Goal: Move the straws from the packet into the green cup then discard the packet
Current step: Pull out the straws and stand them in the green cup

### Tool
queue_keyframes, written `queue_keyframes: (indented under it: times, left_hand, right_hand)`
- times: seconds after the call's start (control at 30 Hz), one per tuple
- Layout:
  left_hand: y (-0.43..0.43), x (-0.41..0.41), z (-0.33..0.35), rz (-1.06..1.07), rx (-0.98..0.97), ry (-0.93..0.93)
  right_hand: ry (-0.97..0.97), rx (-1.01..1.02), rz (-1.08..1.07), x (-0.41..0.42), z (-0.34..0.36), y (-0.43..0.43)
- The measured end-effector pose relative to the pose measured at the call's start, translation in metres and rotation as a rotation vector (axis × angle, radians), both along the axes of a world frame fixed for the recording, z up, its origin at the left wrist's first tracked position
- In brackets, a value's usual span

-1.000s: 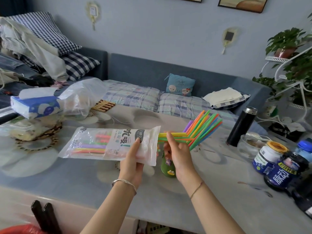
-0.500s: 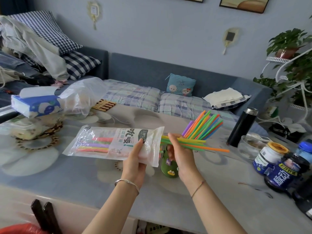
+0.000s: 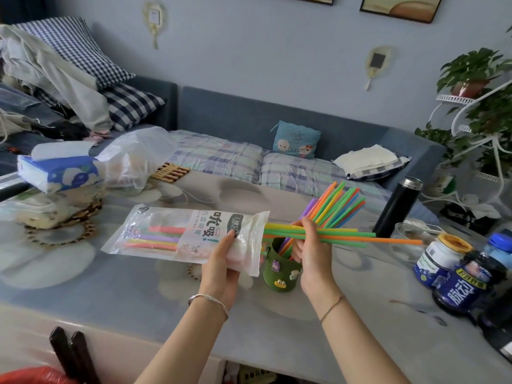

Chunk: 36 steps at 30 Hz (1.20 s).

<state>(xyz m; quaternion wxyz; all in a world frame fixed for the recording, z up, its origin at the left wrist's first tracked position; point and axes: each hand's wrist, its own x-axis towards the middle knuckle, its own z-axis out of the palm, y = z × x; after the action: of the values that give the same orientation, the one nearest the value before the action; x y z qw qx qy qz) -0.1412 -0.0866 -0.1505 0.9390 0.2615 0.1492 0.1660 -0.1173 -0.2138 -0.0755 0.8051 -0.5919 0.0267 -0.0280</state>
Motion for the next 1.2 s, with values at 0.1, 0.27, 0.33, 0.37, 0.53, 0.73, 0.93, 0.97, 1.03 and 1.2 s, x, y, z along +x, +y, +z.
queue_keyframes:
  times: [0.1, 0.27, 0.33, 0.37, 0.53, 0.73, 0.93, 0.97, 1.03, 1.2]
  left_hand:
    - [-0.001, 0.001, -0.002, -0.016, 0.012, 0.016]
    - [0.001, 0.002, -0.002, -0.002, 0.004, 0.027]
    - [0.005, 0.002, -0.002, 0.025, -0.009, 0.038]
    - [0.007, 0.002, -0.002, 0.031, -0.015, 0.045]
    - [0.01, -0.001, 0.002, 0.042, -0.03, 0.065]
    - [0.009, -0.002, 0.002, 0.057, -0.028, 0.067]
    - [0.007, -0.002, -0.001, 0.079, -0.024, 0.102]
    - [0.007, -0.002, -0.001, 0.087, -0.024, 0.11]
    - [0.007, -0.001, -0.002, 0.09, -0.02, 0.105]
    - [0.009, 0.0, -0.003, 0.08, -0.012, 0.073]
  right_hand:
    - [-0.033, -0.149, 0.133, -0.002, -0.003, 0.004]
    - [-0.116, -0.219, 0.049, 0.002, 0.002, -0.003]
    - [-0.154, -0.126, -0.049, 0.008, 0.007, -0.013]
    - [-0.163, -0.084, -0.097, 0.012, 0.011, -0.018]
    - [-0.253, -0.138, -0.239, 0.034, 0.027, -0.048]
    - [-0.422, -0.328, -0.356, 0.039, 0.049, -0.068]
    - [-0.522, -0.631, -0.373, 0.041, 0.059, -0.074]
    - [-0.521, -0.691, -0.353, 0.042, 0.058, -0.072]
    - [-0.506, -0.816, -0.287, 0.046, 0.052, -0.066]
    - [-0.373, -1.008, -0.105, 0.054, 0.027, -0.041]
